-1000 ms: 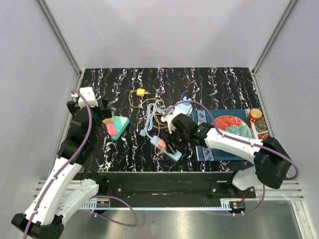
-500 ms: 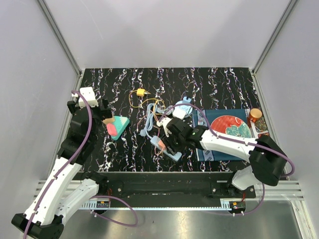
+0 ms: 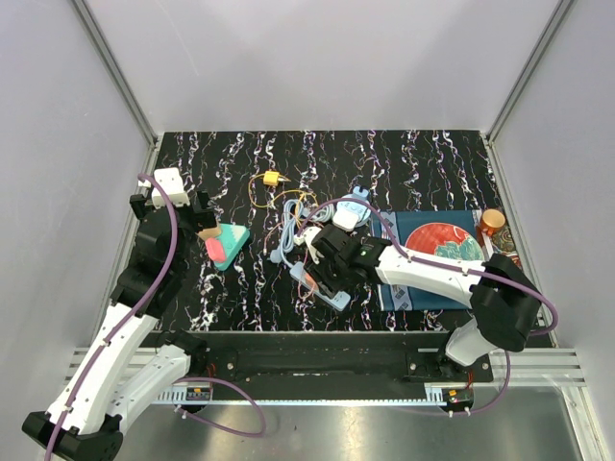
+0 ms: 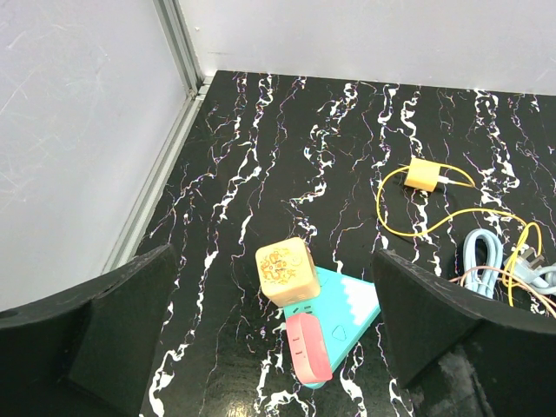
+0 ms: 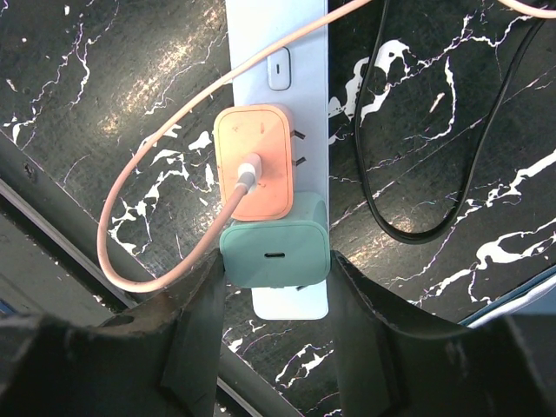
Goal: Insert the plug
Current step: Press the plug into the socket.
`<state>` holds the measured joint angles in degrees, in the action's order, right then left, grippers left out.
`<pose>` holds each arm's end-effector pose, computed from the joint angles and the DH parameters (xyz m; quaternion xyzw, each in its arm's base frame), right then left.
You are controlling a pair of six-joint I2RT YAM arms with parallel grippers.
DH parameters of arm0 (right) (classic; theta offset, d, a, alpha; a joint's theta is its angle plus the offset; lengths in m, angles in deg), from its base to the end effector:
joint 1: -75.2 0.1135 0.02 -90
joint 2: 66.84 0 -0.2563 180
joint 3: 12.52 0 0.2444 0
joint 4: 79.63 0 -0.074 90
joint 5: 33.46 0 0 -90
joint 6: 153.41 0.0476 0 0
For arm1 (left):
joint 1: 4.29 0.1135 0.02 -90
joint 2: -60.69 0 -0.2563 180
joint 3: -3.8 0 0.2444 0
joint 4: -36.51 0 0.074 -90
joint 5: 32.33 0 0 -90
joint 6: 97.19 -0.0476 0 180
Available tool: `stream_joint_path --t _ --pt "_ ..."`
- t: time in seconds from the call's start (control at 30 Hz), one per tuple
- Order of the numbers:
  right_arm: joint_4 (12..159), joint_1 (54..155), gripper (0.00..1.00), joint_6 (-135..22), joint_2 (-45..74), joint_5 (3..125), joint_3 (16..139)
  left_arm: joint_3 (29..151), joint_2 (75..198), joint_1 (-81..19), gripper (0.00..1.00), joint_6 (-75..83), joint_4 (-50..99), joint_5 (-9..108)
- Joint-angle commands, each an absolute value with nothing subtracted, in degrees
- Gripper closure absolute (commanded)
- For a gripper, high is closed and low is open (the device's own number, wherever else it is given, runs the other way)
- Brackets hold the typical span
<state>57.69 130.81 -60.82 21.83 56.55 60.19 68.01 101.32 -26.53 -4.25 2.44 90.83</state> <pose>0.1764 0.2577 0.1987 -0.4298 0.8615 0.1315 0.2361 0.1593 -0.0370 0.3574 -0.0564 0.7570 0.0805 0.6460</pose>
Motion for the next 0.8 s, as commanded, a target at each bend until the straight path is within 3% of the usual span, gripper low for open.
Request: stream_joint_path --t 0.0,0.77 --pt "56.5 131.5 1.0 -60.4 22.9 55.0 58.7 67.3 101.5 -26.2 0.01 -4.2 5.1 90.1" --pt "56.0 134.7 1.0 -42.7 22.8 58.1 50.6 67.3 101.7 -26.1 0.01 -4.3 5.0 89.9"
